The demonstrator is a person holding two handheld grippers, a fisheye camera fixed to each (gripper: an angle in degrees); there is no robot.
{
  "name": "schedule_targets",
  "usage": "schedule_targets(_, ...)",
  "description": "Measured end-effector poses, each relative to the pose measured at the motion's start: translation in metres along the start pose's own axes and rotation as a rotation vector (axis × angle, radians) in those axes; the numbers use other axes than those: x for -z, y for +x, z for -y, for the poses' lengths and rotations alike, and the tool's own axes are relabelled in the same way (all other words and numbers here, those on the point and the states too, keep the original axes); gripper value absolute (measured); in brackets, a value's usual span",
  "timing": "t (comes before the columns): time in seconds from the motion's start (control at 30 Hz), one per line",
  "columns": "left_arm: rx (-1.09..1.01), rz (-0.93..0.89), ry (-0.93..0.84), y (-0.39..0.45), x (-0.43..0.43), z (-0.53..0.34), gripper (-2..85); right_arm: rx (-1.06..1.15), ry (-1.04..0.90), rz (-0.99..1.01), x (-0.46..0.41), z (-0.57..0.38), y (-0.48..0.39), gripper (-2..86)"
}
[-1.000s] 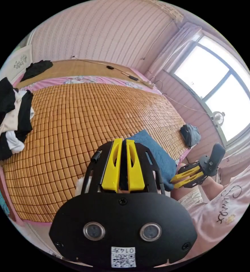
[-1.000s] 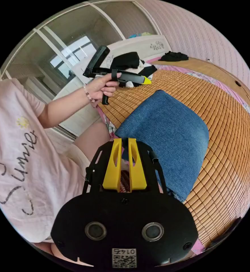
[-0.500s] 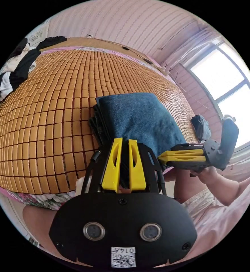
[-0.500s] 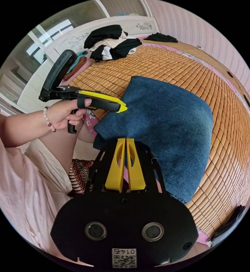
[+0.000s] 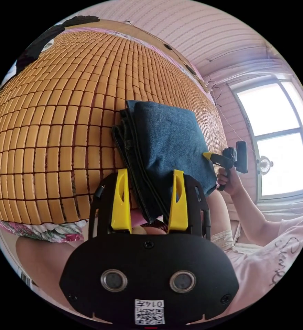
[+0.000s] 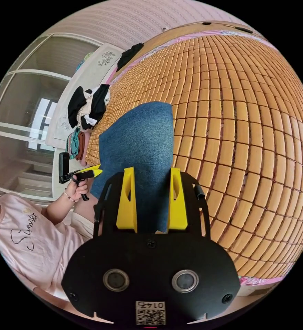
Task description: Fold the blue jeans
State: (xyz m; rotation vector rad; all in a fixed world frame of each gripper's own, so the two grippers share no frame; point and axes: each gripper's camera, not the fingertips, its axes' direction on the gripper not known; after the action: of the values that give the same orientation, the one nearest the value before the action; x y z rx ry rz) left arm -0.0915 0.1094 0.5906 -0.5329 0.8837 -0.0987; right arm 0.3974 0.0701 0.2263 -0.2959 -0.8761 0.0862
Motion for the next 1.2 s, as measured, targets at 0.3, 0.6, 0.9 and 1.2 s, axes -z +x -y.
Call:
schedule_targets(0.3, -0.012, -0.167, 0.066, -0.003, -0.019, -0.006, 5.1, 0.289, 0.129, 0.008, 0.086, -0.021, -0.097, 3.4)
schedule_targets(0.6, -0.381, -0.388, 0.036, 0.192, -0.106, 0.031, 5.1, 0.244, 0.357, -0.236, 0.302, -0.114, -0.084, 2.9)
schedule_targets(0.9, -0.657, -0.467, 0.010, 0.495, -0.280, 0.047, 5.9, -0.046, 0.438, -0.694, 0.564, -0.205, 0.038, 5.7)
schedule_targets(1.2, -0.886, -0.190, -0.045, 0.565, -0.383, 0.030, -0.1, -0.554, 0.524, -0.630, 0.538, -0.223, 0.242, 9.1)
